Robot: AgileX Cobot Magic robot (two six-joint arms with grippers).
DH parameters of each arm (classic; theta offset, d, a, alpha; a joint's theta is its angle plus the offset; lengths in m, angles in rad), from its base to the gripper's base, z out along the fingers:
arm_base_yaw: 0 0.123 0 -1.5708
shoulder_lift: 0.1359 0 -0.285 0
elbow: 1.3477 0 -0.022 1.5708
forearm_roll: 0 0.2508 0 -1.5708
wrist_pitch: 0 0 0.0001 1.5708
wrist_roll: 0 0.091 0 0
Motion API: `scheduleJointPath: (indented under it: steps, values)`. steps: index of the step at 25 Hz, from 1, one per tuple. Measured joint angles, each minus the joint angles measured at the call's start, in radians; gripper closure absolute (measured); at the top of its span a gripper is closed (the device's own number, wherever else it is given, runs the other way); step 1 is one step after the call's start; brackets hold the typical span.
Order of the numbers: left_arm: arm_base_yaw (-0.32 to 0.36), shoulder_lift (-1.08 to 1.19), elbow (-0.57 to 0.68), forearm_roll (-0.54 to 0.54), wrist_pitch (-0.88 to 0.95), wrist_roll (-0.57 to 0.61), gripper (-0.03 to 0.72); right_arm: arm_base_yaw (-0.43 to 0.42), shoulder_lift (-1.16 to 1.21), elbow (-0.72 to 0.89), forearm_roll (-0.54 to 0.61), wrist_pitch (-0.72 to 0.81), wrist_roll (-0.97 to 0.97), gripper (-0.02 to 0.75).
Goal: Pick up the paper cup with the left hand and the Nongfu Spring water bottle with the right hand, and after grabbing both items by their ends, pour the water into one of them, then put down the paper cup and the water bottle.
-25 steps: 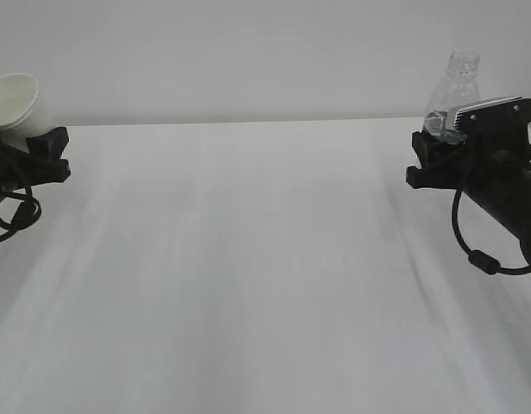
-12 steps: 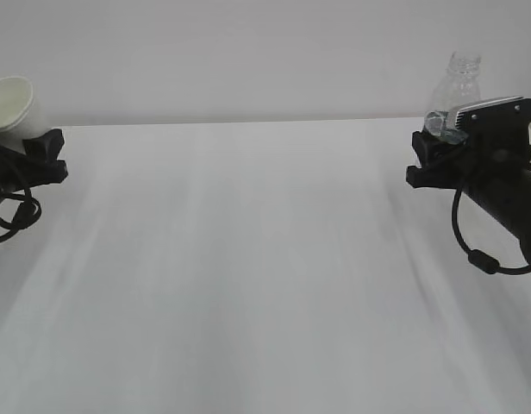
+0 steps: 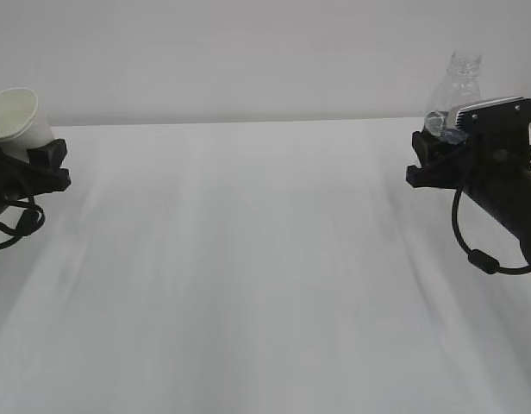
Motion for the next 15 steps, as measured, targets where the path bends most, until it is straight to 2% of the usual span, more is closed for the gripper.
scheduleJointPath:
  steps: [15]
  values:
    - [0.0,0.003,0.0,-0.031,0.0,0.0,0.253,0.0,0.0,0.0,0.0,0.0,0.0,0.332]
